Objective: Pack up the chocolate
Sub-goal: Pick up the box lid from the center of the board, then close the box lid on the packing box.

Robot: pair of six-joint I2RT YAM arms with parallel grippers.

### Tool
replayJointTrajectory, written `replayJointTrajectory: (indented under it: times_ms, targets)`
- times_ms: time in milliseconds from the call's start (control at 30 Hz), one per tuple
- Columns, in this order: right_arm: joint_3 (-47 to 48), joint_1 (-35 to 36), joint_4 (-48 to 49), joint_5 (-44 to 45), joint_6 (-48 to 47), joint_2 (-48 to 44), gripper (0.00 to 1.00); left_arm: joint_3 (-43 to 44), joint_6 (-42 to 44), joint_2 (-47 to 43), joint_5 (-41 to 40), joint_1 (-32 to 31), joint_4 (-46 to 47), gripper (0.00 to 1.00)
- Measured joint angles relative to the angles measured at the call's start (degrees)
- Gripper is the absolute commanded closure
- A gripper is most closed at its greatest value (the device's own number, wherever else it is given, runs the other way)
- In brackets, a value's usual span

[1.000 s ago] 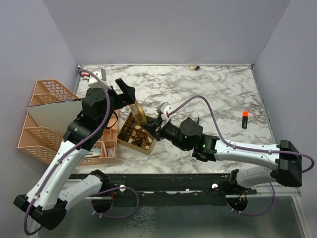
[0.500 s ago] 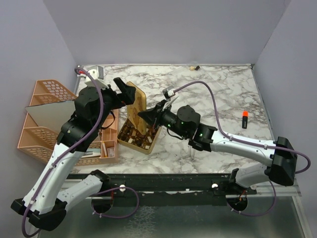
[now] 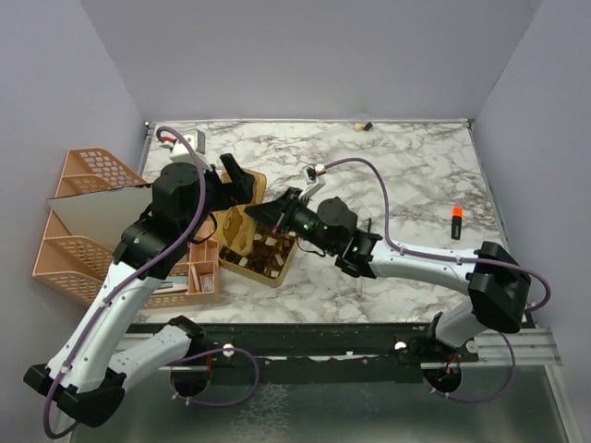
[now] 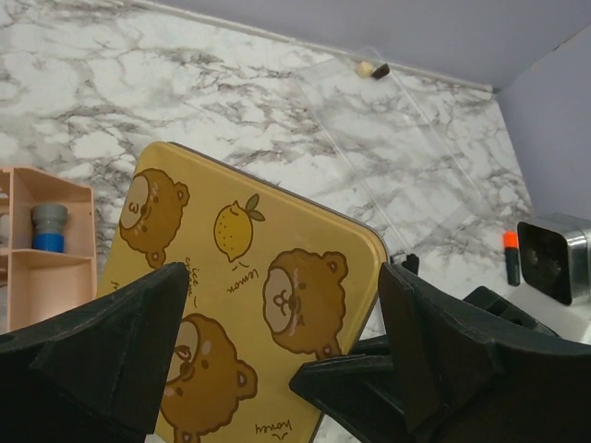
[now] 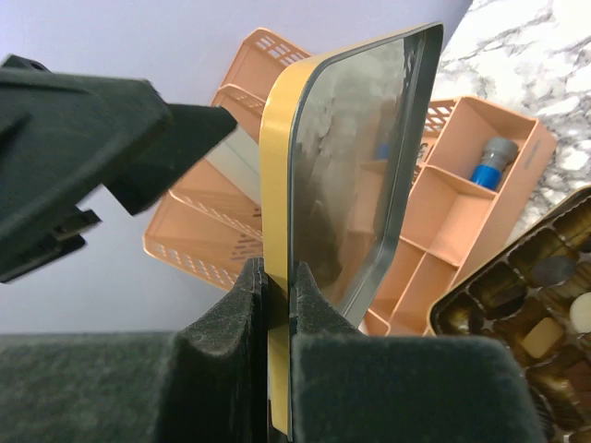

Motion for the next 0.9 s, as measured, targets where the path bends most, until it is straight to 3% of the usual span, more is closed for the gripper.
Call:
replayJointTrajectory:
  times_ms: [333,600,900]
  targets:
    - [-4.81,-3.58,6.86,-1.29,13.57,3.32,0.97,-0.74,1.31,7.69,2.32,2.21,-2.78,0.1]
    - [-8.26,-5.64,9.81,-3.89,19.39,5.68,0.97,-3.63,1.27,9.22,6.05,8.0,-2.86,0.13]
    - [-10.93,-6.73,15.39,-7.04,24.65,9.38,0.97,-8.92,1.84,9.75,6.14,9.11,-2.86,0.15]
